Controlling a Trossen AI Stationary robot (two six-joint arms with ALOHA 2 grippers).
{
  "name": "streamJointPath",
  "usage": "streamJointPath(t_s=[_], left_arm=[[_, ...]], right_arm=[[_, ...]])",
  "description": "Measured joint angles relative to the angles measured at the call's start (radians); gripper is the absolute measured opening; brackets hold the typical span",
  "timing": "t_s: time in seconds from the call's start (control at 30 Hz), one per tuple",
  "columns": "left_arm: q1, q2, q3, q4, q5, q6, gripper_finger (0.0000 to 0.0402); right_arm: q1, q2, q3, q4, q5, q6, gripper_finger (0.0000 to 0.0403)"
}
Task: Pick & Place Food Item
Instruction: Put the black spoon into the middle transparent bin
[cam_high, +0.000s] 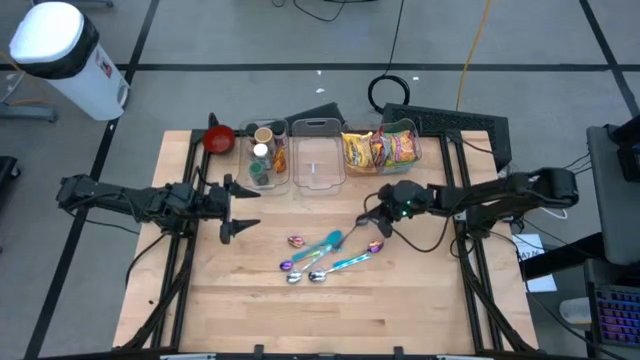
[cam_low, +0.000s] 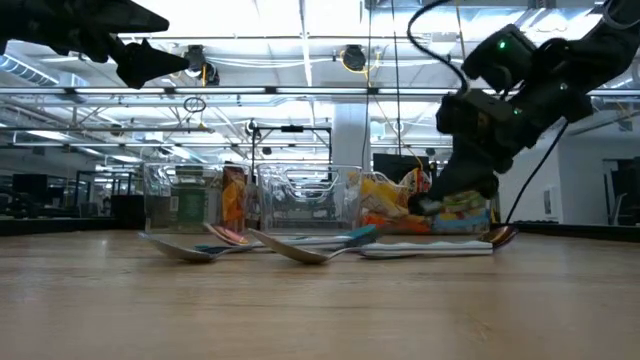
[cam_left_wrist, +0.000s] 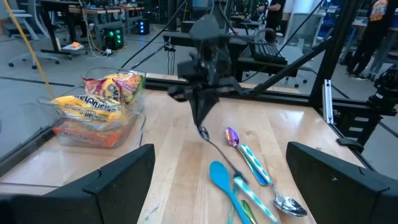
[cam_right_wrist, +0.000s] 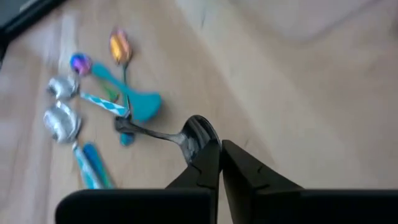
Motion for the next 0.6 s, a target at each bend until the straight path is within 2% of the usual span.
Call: streamJointPath(t_s=[0.2, 0.4, 0.5, 0.6], left_arm=[[0.000, 0.000, 0.000, 0.000, 0.000, -0.001, 0.0367], [0.000, 0.000, 0.000, 0.000, 0.000, 0.000, 0.0367], [0.000, 0.000, 0.000, 0.000, 0.000, 0.000, 0.0367], [0.000, 0.000, 0.000, 0.000, 0.000, 0.000, 0.0367]], right_arm=[[0.001, -0.107, 0.000, 0.001, 0.129, -0.058, 0.0001], [0.001, -0.185, 0.000, 0.006, 0.294, -0.188, 0.0001], [0.001, -0.214, 0.000, 0.059, 0.351, -0.259, 0.0001], [0.001, -0.236, 0.002, 0.167, 0.357, -0.317, 0.0000]])
